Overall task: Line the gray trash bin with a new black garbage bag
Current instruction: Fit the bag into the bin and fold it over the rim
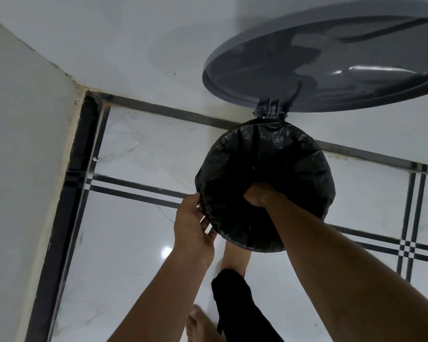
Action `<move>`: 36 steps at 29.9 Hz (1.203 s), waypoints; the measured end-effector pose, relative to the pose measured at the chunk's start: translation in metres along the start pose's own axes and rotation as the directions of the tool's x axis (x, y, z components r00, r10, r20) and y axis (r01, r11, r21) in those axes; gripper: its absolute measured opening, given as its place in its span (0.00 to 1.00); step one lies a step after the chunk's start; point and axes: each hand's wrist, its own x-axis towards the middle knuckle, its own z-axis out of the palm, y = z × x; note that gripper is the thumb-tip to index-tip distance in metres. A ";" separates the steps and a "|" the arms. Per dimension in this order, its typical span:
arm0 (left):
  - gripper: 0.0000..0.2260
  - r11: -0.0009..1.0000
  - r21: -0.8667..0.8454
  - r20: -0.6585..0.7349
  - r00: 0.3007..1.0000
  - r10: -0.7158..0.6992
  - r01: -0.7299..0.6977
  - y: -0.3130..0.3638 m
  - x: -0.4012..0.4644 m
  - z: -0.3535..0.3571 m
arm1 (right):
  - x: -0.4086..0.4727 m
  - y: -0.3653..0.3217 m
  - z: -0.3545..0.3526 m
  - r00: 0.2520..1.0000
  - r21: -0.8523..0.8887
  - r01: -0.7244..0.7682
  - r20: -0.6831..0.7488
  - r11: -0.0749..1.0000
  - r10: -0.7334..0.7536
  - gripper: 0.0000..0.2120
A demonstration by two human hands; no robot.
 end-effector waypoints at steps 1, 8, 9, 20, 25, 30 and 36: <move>0.04 1.000 0.004 0.001 1.000 0.001 -0.001 0.000 0.001 -0.001 | 0.003 0.001 0.000 1.000 -0.007 0.001 0.004 1.000 -0.001 0.24; 0.03 1.000 0.014 -0.006 1.000 -0.019 0.019 0.004 0.000 -0.001 | -0.009 -0.007 0.002 0.997 0.048 0.039 -0.068 0.998 -0.035 0.20; 0.03 1.000 0.015 -0.007 1.000 -0.021 0.021 0.004 -0.001 -0.001 | -0.013 -0.007 0.001 0.994 0.056 0.047 -0.103 0.997 -0.041 0.19; 0.09 1.000 -0.017 -0.006 1.000 -0.002 0.002 0.002 -0.001 0.000 | -0.018 -0.004 0.009 0.999 0.093 0.037 0.007 0.995 -0.038 0.24; 0.12 0.999 -0.037 -0.048 0.999 0.019 -0.021 0.005 0.002 0.001 | -0.032 0.000 0.005 0.995 0.178 0.087 -0.059 0.980 -0.078 0.22; 0.12 0.998 -0.054 -0.048 0.998 -0.033 0.030 0.009 -0.006 0.004 | -0.103 0.021 -0.011 0.769 0.217 0.473 -0.575 0.854 -0.280 0.12; 0.06 0.999 0.039 -0.047 0.998 -0.033 0.034 0.012 0.001 -0.003 | -0.139 0.094 -0.009 0.421 0.495 0.406 -0.848 0.768 0.323 0.09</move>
